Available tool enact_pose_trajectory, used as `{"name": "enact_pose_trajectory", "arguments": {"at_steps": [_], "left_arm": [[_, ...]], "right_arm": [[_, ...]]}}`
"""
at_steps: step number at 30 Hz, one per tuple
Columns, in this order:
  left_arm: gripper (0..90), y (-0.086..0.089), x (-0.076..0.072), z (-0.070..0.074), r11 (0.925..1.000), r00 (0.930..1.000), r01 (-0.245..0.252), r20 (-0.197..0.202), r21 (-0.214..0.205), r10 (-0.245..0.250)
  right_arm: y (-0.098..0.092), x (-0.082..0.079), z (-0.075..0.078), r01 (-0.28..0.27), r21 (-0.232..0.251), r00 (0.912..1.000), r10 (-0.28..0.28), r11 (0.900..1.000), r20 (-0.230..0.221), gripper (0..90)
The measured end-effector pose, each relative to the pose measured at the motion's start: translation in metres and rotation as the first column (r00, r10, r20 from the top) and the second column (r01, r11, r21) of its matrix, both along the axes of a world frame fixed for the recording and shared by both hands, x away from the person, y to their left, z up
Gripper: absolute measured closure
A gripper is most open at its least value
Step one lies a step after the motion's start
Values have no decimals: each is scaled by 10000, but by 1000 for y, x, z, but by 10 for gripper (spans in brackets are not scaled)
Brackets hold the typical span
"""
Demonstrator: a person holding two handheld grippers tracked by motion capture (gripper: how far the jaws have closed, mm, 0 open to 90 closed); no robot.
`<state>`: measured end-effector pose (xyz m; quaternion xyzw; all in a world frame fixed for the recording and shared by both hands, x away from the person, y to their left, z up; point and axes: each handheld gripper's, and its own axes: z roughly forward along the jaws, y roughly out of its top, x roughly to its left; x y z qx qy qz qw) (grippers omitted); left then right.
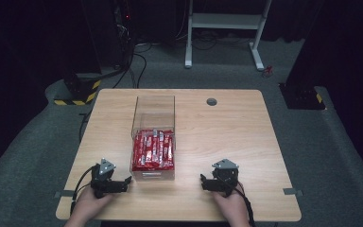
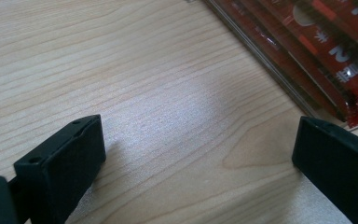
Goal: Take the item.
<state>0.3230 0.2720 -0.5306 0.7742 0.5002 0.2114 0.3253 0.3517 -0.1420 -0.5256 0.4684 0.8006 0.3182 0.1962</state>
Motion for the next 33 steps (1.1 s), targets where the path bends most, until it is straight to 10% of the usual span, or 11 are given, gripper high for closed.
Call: {"name": "enact_pose_trajectory", "arguments": {"at_steps": [33], "left_arm": [[28, 0, -1, 0, 10000, 10000, -23, 0, -19, 23]], "right_arm": [[1, -1, 1, -141, -41, 9999, 141, 9999, 91, 93]]}}
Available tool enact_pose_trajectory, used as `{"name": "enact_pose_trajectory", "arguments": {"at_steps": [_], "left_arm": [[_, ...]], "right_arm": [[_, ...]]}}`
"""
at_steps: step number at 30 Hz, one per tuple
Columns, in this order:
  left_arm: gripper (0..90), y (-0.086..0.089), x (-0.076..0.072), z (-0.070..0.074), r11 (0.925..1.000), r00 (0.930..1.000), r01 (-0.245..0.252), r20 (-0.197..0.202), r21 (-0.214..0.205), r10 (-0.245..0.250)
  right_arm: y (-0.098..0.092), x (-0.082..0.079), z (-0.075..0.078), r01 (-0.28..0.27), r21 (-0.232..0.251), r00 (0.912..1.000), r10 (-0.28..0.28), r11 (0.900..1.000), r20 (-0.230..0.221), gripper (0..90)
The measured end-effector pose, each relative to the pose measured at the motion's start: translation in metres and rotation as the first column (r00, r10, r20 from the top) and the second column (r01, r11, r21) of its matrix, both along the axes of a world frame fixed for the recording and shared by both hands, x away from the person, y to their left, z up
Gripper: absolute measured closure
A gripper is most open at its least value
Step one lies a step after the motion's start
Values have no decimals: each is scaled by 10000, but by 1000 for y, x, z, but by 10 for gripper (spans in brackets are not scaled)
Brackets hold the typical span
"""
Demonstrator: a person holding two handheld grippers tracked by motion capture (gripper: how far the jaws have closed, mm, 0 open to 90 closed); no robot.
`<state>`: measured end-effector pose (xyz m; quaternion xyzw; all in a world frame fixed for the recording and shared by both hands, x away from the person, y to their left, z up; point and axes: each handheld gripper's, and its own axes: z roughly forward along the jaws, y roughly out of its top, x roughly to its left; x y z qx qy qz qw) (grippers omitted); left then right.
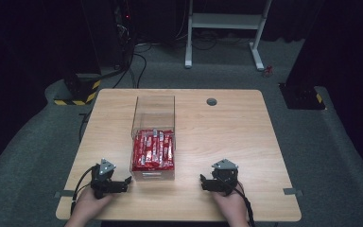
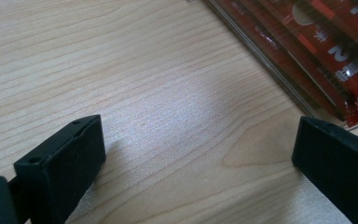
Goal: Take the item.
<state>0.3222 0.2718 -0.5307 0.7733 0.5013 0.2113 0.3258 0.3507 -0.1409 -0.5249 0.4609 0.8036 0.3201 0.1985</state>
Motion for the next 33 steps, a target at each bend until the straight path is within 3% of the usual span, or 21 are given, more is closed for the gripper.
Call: {"name": "enact_pose_trajectory", "arguments": {"at_steps": [17, 33], "left_arm": [[28, 0, 0, 0, 10000, 10000, 1, -1, 1, -1], [28, 0, 0, 0, 10000, 10000, -2, 1, -1, 2]], "right_arm": [[2, -7, 14, -291, 702, 9987, 260, 9971, 447, 91], [13, -15, 17, -970, 821, 9925, 903, 9919, 819, 91]]}}
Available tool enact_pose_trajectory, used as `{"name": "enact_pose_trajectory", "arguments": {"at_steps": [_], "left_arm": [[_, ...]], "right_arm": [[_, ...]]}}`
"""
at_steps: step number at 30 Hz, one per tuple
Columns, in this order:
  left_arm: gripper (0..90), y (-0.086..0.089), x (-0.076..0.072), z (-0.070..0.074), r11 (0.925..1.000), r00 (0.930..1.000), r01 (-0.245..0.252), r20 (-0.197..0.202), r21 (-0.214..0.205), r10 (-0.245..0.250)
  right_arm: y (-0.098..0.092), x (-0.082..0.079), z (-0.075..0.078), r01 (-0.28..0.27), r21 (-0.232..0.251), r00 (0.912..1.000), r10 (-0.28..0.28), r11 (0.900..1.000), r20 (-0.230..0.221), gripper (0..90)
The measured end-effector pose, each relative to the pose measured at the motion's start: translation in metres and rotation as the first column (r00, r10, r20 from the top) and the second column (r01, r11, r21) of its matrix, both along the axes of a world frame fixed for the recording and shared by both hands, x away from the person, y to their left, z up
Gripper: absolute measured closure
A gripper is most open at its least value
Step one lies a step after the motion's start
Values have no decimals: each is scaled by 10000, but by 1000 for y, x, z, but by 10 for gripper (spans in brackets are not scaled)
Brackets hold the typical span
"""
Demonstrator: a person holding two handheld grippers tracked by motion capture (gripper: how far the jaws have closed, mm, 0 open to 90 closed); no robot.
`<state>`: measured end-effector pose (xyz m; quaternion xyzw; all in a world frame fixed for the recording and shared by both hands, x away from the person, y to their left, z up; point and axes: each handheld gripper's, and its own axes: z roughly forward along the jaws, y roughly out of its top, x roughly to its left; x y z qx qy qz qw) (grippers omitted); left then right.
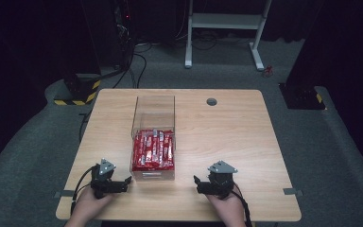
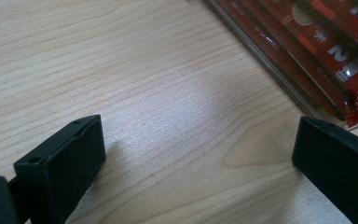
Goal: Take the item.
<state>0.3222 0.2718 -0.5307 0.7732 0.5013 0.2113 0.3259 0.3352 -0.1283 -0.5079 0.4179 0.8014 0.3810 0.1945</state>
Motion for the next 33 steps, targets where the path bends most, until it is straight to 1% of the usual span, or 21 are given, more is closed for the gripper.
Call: {"name": "enact_pose_trajectory", "arguments": {"at_steps": [2, 13, 19, 23, 27, 30, 32, 33], "left_arm": [[28, 0, 0, 0, 10000, 10000, 3, 0, 2, -3], [28, 0, 0, 0, 10000, 10000, 1, 1, -1, -1], [28, 0, 0, 0, 10000, 10000, 1, -1, -1, -1], [28, 0, 0, 0, 10000, 10000, -1, -1, -3, 1], [28, 0, 0, 0, 10000, 10000, -3, -1, -4, 3], [28, 0, 0, 0, 10000, 10000, 24, -15, 27, -24], [28, 0, 0, 0, 10000, 10000, 24, -28, 37, -24], [28, 0, 0, 0, 10000, 10000, 22, -14, 28, -22]], "right_arm": [[1, -1, 0, -4, 30, 10000, 4, 10000, -19, 91], [4, -5, 8, -188, 242, 9996, 182, 9995, 233, 91], [5, -8, 18, -261, 421, 9985, 241, 9988, 495, 92], [6, -10, 22, -207, 530, 9981, 175, 9984, 587, 92], [8, -11, 26, -266, 620, 9974, 223, 9977, 685, 94], [8, -11, 29, -396, 592, 9965, 350, 9975, 758, 98], [8, -12, 30, -376, 634, 9967, 329, 9973, 744, 98], [8, -11, 33, -425, 624, 9959, 373, 9971, 827, 99]]}}
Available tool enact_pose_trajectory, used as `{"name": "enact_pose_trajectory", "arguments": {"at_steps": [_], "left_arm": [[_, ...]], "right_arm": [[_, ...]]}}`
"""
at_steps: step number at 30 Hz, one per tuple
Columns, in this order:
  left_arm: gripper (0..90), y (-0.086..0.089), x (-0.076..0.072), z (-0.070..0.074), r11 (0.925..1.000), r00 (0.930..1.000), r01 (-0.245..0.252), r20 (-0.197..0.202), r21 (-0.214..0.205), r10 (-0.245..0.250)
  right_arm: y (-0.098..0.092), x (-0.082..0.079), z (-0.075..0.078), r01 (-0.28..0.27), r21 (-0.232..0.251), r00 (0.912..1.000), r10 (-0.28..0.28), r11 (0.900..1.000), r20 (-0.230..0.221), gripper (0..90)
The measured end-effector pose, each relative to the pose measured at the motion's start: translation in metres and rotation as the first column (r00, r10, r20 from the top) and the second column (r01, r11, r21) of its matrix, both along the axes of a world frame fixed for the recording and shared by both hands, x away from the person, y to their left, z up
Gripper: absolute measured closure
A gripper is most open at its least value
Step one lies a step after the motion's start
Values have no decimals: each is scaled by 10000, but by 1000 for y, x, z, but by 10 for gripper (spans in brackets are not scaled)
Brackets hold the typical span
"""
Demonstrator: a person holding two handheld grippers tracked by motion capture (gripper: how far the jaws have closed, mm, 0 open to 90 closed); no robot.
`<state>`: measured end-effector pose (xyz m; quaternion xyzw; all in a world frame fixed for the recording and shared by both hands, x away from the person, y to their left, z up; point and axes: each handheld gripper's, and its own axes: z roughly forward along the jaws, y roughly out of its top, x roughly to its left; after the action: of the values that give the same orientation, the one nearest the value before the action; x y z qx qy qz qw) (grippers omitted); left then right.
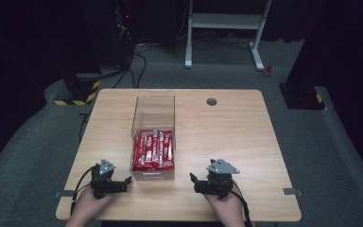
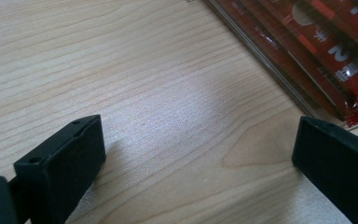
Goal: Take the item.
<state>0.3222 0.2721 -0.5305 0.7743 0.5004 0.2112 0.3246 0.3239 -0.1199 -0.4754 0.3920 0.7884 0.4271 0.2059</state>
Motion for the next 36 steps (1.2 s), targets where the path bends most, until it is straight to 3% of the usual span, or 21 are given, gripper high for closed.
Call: {"name": "enact_pose_trajectory", "arguments": {"at_steps": [17, 26, 36], "left_arm": [[28, 0, 0, 0, 10000, 10000, -4, 3, 8, 4], [28, 0, 0, 0, 10000, 10000, -3, -1, 4, 3], [28, 0, 0, 0, 10000, 10000, -4, 1, 3, 4]], "right_arm": [[4, 5, 18, -184, 124, 9997, 181, 9998, 180, 101], [13, 6, 31, -591, 302, 9979, 583, 9978, 274, 99], [27, 10, 34, -835, 349, 9963, 826, 9959, 252, 101]]}}
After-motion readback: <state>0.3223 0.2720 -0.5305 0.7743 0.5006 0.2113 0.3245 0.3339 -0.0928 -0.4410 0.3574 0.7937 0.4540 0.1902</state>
